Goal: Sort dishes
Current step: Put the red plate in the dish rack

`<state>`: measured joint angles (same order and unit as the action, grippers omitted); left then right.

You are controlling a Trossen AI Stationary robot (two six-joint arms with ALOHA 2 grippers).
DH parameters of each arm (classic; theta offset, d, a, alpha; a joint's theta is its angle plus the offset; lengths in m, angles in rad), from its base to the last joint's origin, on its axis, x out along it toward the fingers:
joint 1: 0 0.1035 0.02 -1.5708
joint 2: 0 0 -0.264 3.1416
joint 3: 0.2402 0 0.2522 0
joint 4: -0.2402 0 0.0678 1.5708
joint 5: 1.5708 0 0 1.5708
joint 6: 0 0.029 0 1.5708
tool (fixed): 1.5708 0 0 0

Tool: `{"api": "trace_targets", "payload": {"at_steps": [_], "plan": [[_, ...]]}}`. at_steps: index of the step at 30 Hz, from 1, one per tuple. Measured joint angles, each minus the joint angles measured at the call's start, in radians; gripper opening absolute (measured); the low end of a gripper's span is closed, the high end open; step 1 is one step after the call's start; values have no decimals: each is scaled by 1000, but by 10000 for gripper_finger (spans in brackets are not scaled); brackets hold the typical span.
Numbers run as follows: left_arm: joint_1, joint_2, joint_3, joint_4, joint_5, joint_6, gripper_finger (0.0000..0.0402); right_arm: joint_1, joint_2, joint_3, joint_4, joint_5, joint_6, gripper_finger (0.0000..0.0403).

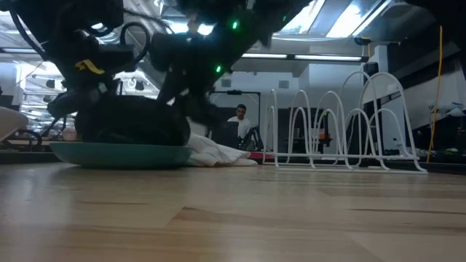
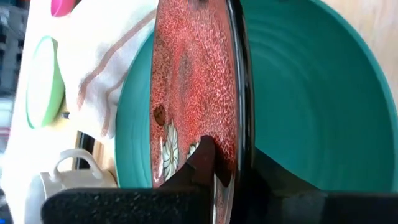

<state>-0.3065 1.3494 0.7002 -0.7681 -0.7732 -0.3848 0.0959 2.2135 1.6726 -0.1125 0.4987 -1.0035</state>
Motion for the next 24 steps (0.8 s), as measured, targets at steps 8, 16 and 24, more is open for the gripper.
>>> {"api": "trace_targets", "payload": {"at_steps": [8,16,24], "plan": [[-2,-63,55,-15,8,-45,24,39,-100,-2,-120,32,2,200],[-2,-101,200,-94,8,-49,19,83,-219,-2,-234,180,2,200],[-6,-101,338,-145,-15,-38,19,127,-344,-2,-365,323,4,200]]}}
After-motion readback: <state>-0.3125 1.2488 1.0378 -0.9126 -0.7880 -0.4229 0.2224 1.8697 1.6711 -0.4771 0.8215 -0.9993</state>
